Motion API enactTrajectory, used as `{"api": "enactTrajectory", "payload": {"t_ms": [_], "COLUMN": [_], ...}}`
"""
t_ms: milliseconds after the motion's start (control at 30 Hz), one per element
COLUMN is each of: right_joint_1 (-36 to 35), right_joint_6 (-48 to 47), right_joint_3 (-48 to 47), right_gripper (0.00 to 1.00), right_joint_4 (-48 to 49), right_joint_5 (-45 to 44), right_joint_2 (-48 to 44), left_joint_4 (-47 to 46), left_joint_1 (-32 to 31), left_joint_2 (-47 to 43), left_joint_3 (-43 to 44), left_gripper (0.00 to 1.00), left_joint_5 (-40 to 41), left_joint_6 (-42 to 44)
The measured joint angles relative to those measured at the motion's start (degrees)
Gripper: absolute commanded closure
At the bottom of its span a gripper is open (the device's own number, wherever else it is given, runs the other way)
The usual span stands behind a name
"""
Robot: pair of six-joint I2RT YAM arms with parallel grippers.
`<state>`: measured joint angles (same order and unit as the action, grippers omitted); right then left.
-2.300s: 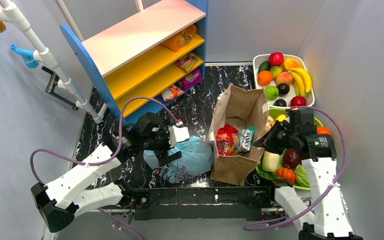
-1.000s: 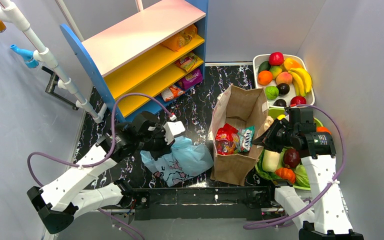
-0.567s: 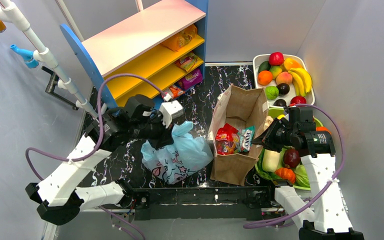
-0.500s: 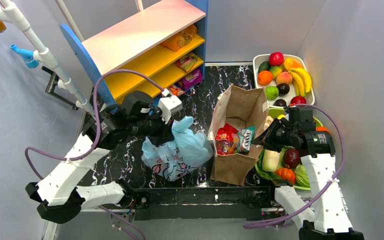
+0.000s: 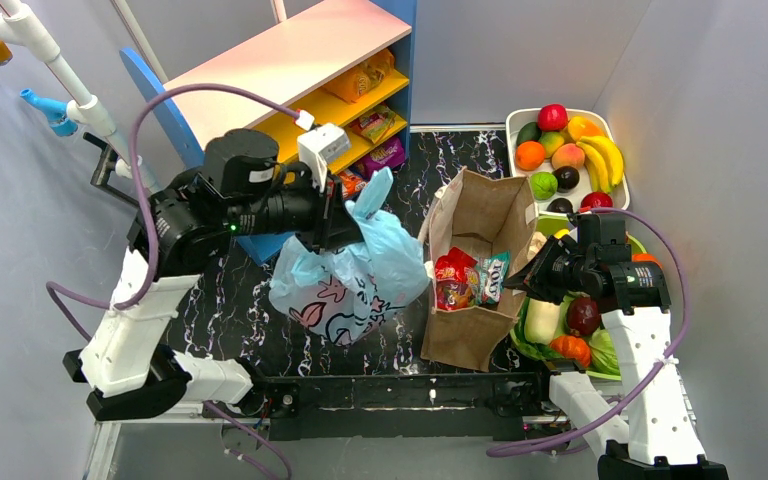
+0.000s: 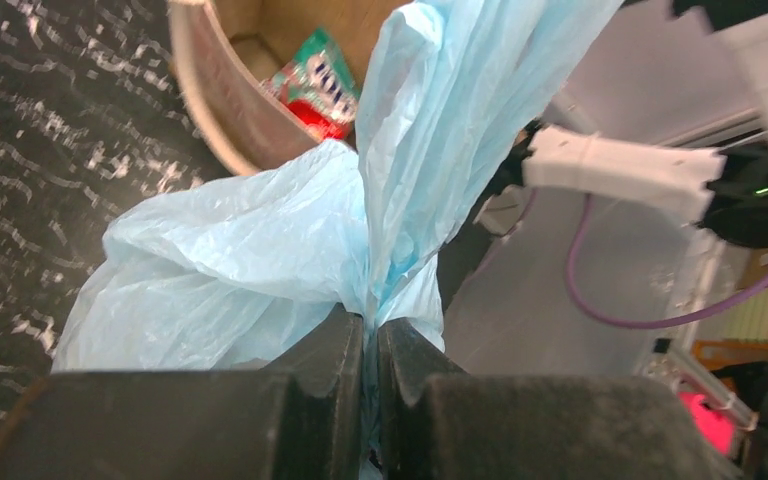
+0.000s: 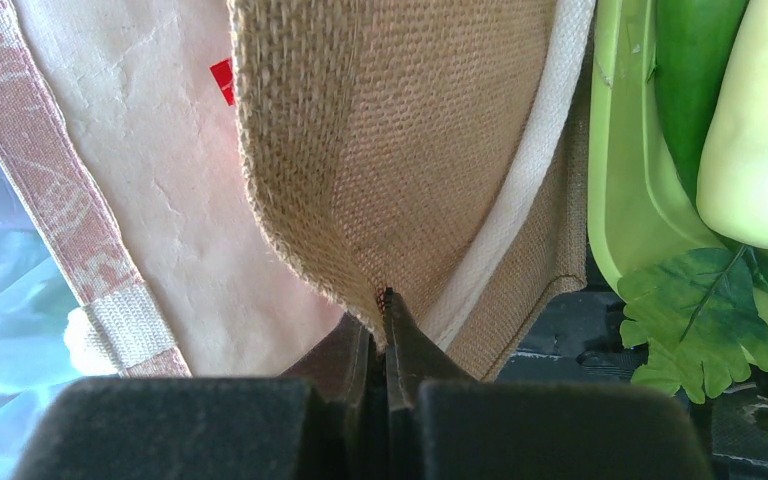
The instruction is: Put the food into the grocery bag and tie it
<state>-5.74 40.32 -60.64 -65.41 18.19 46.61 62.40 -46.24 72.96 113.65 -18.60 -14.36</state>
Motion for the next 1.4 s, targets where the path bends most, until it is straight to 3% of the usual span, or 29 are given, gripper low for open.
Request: {"api": "enactTrajectory", "payload": {"t_ms": [200, 333, 500, 733, 900, 1033, 1400], "right_joint_1": [-0.01, -0.02, -0.02, -0.01, -0.02, 0.00, -0.01], "right_joint_6": [0.00, 0.00, -0.02, -0.02, 0.02, 0.05, 0.51], "right_joint_3": [0.00, 0.00, 0.00, 0.00, 0.00, 0.00, 0.30], "right_gripper": [0.99, 0.99, 0.99, 0.99, 0.99, 0.99, 0.99], "right_joint_4": [0.00, 0.13, 0.38, 0.39, 0.39, 0.38, 0.39], "right_joint_5": [0.01, 0.00, -0.01, -0.23, -0.44, -0.48, -0.94], "right_joint_2": [0.00, -0.06, -0.34, -1.53, -2.09, -2.33, -3.07], "left_joint_4": [-1.45, -9.00, -23.58, -47.54, -61.85, -67.68, -80.47], "left_joint_1": [0.00, 0.00, 0.00, 0.00, -0.01, -0.68, -12.43], "left_joint_2": [4.77, 5.21, 4.35, 2.59, 3.97, 5.44, 5.66], "left_joint_3": [12.65, 14.13, 10.28, -4.41, -13.09, -16.59, -26.46], "left_gripper": [1.00, 1.00, 1.00, 1.00, 1.00, 1.00, 1.00], "left_joint_5": [-5.24, -9.12, -10.93, -9.30, -4.74, 1.33, 25.89], "left_joint_6": [-6.29, -12.90, -22.75, -37.65, -47.89, -53.64, -56.28]}}
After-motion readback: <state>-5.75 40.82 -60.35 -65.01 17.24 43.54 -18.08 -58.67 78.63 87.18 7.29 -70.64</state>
